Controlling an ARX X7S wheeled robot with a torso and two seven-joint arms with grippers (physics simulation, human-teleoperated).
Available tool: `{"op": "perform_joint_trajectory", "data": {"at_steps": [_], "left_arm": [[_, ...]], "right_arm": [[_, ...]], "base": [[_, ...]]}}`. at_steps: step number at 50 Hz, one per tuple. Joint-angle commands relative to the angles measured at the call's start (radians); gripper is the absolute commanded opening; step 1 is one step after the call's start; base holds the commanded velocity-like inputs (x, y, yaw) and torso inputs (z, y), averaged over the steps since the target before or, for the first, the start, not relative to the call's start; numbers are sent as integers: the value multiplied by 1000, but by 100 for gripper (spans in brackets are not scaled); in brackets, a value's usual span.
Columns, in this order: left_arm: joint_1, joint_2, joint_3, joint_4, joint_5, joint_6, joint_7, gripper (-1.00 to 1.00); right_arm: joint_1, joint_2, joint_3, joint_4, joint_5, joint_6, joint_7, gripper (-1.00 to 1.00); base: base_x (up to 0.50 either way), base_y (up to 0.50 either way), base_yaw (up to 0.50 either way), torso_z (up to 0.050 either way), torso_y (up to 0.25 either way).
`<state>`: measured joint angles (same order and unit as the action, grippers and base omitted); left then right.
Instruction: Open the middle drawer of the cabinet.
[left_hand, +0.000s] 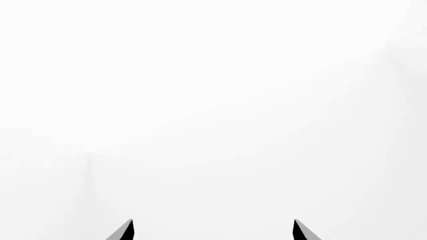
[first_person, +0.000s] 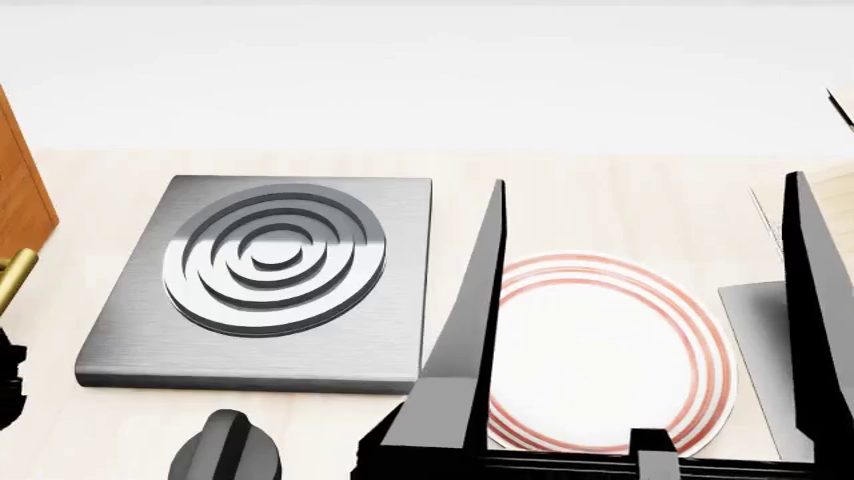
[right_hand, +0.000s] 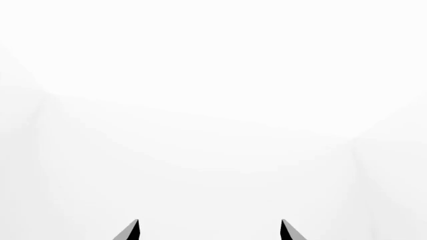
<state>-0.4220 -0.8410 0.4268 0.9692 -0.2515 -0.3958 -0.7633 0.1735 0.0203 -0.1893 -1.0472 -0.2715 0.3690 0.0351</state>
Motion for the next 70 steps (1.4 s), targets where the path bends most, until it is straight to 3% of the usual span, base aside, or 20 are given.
{"op": "perform_joint_trajectory", "data": {"at_steps": [1, 13, 20, 43, 70], "left_arm": [[-76, -85, 14, -81, 60, -41, 149, 100], [-198, -133, 173, -167, 205, -89, 335, 100], [-226, -118, 133, -167, 72, -187, 394, 100], [-318, -96, 392, -479, 249, -126, 640, 100], [-424, 1, 513, -832, 394, -28, 704, 100]], "right_arm": [[3, -20, 35, 0, -24, -3, -29, 100], [-1, -20, 63, 0, -6, -3, -31, 100], [4, -20, 60, 0, -3, 7, -31, 100], [4, -20, 65, 0, -1, 11, -38, 100], [4, -20, 63, 0, -5, 22, -48, 100]], "base": [[0, 0, 0, 0, 0], [0, 0, 0, 0, 0], [0, 0, 0, 0, 0], [0, 0, 0, 0, 0], [0, 0, 0, 0, 0]]}}
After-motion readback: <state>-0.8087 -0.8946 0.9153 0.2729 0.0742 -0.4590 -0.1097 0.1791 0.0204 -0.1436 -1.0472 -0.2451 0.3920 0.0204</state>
